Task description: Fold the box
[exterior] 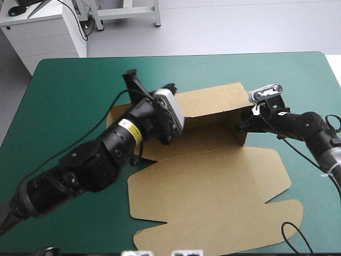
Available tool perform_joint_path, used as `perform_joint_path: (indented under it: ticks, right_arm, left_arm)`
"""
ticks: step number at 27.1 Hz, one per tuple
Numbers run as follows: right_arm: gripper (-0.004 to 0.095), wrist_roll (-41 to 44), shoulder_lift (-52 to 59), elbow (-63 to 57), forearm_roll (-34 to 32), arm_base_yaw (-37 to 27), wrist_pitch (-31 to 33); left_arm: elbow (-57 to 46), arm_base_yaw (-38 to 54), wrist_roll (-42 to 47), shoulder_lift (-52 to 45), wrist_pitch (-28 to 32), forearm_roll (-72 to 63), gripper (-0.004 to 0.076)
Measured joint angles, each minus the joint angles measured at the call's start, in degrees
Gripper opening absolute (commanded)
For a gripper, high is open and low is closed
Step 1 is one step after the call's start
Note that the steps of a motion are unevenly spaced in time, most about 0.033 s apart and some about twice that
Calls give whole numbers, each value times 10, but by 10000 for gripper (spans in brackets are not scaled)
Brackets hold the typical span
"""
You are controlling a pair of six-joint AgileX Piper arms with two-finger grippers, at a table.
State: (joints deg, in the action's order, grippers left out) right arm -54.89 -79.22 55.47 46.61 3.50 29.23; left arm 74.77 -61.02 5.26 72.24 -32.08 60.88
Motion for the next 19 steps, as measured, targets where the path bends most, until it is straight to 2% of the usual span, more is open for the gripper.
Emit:
perform_joint_path:
  ticks: [5, 6, 8, 13, 19]
  right_arm:
    - [-12, 1, 0, 0, -3, 0, 2]
    - [-12, 2, 0, 0, -5, 0, 2]
    - [-12, 4, 0, 0, -7, 0, 4]
    - [-12, 5, 0, 0, -8, 0, 6]
    - [-12, 6, 0, 0, -9, 0, 6]
  left_arm:
    - [75, 120, -158, 2, -122, -234, 21]
    - [100, 169, -203, 3, -152, -324, 21]
    - [125, 246, -234, 2, -179, -416, 20]
    - [142, 370, -243, -12, -206, -510, 20]
    - [140, 521, -239, -19, -308, -616, 12]
